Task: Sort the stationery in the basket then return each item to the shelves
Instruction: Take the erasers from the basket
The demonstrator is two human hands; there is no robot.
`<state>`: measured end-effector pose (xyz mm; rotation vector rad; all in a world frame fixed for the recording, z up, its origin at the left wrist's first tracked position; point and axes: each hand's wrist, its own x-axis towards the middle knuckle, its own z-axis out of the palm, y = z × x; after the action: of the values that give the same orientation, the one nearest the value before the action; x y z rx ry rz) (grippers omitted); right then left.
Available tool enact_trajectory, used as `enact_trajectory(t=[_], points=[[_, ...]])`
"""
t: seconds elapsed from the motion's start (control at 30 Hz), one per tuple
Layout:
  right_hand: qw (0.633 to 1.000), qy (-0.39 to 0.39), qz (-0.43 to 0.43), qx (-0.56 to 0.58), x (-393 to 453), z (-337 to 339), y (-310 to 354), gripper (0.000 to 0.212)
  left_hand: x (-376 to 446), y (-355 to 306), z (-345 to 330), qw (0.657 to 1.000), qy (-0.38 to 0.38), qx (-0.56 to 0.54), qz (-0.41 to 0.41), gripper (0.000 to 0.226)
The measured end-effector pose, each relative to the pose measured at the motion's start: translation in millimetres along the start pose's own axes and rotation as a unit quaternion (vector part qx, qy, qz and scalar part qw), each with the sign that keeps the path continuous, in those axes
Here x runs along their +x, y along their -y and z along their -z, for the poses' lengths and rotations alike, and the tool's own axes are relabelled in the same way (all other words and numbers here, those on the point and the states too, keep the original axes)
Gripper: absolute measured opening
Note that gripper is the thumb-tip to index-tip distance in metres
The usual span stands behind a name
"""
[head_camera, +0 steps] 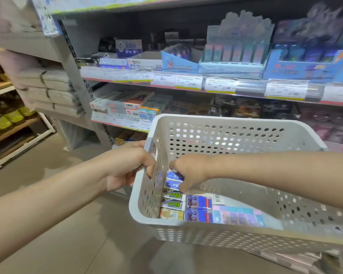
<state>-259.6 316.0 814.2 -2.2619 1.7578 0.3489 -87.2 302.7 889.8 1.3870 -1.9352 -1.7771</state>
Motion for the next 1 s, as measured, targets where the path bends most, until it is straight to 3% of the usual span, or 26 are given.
enact_trajectory(t=[0.23, 0.43, 0.77, 0.87, 1.0], points=[[0.998, -0.027, 0.038, -0.053, 47.2, 13.7, 24.2, 0.030, 4.2, 15.4, 53.2, 1.000, -0.012, -0.020, -0.004, 0.067], [0.995, -0.010, 0.062, -0.072, 91.9, 21.0, 24.1, 0.029, 24.6, 20.0, 83.1, 1.000, -0.019, -0.023, 0.001, 0.062], [0.993, 0.010, 0.073, -0.089, 178.0, 71.0, 0.8, 0.030, 87.6, 4.5, 148.0, 0.999, -0.041, -0.026, -0.005, 0.073], [0.993, -0.004, 0.080, -0.088, 197.9, 84.0, -4.7, 0.025, 103.1, 0.0, 166.0, 0.999, -0.047, -0.020, -0.009, 0.059], [0.992, -0.001, 0.075, -0.096, 224.7, 95.7, -2.9, 0.038, 114.5, -1.3, 185.6, 0.999, -0.042, -0.027, -0.010, 0.050]])
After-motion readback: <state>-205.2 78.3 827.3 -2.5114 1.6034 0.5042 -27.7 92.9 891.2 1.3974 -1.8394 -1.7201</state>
